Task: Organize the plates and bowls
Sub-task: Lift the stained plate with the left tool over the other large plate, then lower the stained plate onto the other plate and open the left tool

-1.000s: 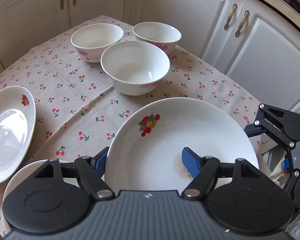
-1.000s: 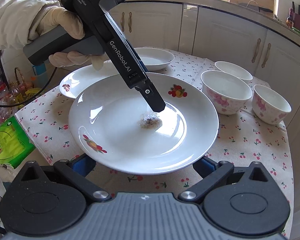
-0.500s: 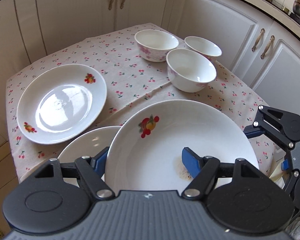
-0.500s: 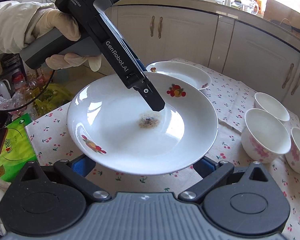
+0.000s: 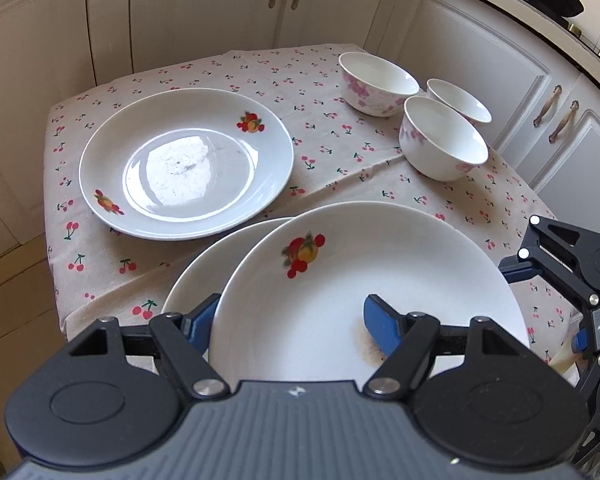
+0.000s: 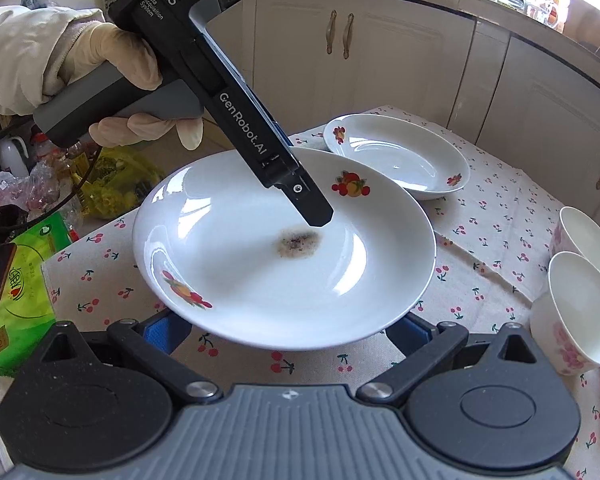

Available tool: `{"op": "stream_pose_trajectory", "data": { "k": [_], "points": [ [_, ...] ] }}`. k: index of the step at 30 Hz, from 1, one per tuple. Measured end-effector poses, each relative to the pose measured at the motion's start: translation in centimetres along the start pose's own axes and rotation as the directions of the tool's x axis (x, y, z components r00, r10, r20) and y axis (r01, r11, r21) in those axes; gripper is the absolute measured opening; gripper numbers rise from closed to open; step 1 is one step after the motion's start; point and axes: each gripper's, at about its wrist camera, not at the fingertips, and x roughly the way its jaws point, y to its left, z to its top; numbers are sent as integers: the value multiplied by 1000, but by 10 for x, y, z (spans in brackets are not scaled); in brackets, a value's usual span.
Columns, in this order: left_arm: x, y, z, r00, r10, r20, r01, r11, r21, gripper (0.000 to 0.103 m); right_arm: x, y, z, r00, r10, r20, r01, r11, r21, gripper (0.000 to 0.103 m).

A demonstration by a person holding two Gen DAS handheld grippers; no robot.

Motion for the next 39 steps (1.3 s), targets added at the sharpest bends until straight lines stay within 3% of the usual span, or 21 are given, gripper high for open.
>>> {"op": "stream_pose_trajectory", "data": {
  "k": [11, 22, 39],
  "points": [
    [9, 9, -1, 1000, -1, -23, 1, 1000, 1, 75, 11, -1, 9, 999, -5, -50, 6, 1000, 13, 103],
    [8, 7, 2, 997, 27, -66, -25, 999, 28, 75, 10, 0, 9, 999, -9, -47, 10, 1000, 14, 103],
    [-6, 8, 0, 997, 68, -33, -67, 998, 20, 77, 6, 3, 8, 999, -21, -34, 22, 999, 29, 103]
  ]
}}
